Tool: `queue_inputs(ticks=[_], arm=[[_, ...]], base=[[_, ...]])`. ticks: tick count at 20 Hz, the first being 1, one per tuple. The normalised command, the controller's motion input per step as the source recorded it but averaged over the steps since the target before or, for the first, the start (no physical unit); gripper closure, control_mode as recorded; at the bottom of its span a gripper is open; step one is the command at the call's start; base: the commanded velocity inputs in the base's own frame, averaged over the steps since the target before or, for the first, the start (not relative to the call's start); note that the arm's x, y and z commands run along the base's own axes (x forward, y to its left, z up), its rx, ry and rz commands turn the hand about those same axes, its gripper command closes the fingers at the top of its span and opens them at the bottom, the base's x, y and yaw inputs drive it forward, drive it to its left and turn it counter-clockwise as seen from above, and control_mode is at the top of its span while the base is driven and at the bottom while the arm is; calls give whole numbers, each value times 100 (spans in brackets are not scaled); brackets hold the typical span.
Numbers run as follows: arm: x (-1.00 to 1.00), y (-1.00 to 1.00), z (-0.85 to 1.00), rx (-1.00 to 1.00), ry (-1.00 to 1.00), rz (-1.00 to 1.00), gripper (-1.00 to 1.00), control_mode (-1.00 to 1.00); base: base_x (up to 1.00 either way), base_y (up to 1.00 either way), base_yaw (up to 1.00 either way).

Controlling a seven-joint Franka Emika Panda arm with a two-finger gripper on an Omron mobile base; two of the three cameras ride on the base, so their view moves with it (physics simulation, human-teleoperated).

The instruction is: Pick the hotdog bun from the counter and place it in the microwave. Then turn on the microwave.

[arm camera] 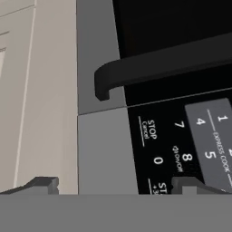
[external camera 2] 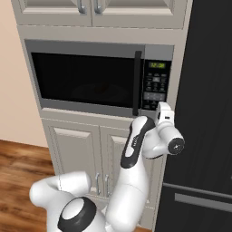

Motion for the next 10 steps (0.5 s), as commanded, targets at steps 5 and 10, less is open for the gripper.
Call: queue_inputs(ticks=[5, 10], arm=[[9, -1, -6, 2, 0, 0, -100, -100], [15, 0, -4, 2, 0, 0, -100, -100]], base=[[0, 0, 0], [0, 0, 0]])
